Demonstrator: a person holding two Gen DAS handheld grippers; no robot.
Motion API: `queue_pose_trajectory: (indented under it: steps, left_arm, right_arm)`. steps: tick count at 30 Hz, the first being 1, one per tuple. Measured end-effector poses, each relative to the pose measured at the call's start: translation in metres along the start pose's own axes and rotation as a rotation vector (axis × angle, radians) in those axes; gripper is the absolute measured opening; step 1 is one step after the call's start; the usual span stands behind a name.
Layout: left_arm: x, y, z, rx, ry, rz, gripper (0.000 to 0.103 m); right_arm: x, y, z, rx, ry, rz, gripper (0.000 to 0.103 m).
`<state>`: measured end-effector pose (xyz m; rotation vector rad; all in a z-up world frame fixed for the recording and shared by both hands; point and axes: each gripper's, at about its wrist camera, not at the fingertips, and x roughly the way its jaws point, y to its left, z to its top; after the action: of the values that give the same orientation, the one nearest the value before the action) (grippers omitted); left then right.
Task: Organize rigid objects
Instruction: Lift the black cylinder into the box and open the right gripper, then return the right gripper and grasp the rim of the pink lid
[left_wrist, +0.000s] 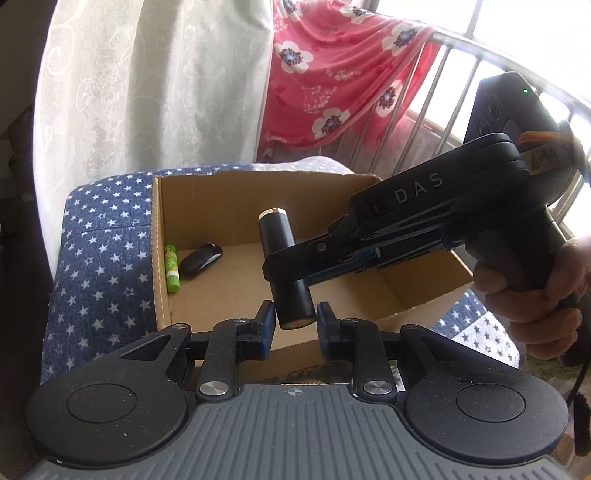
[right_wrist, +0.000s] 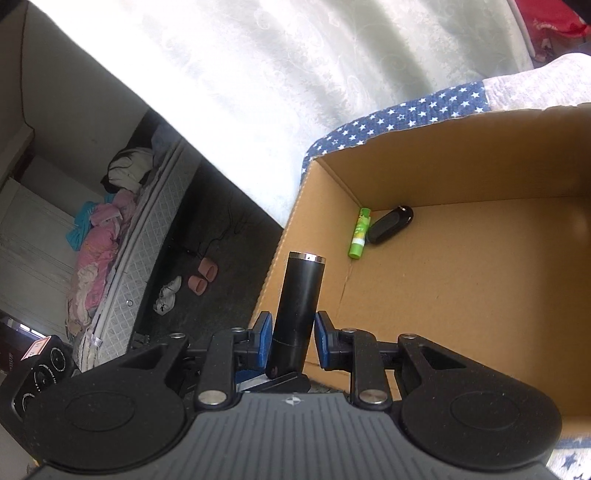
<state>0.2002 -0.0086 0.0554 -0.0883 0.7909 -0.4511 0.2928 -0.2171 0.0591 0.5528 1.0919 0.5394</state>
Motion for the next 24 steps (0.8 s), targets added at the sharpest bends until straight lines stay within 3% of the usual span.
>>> queue_pose_trajectory:
  steps: [8,17,24]
  left_arm:
    - [0.052,0.026,0.02,-0.035,0.143,0.029,0.027]
    - [0.039,0.021,0.016,0.001,0.115,0.028,0.026]
    - [0.013,0.011,0.012,0.008,0.07,0.011,0.026]
  right_arm:
    - [0.051,-0.032,0.041,0.076,0.154,-0.023,0.026]
    - [0.081,-0.052,0.057,0.093,0.216,-0.1,0.024]
    - [0.089,-0.053,0.067,0.088,0.238,-0.108,0.025]
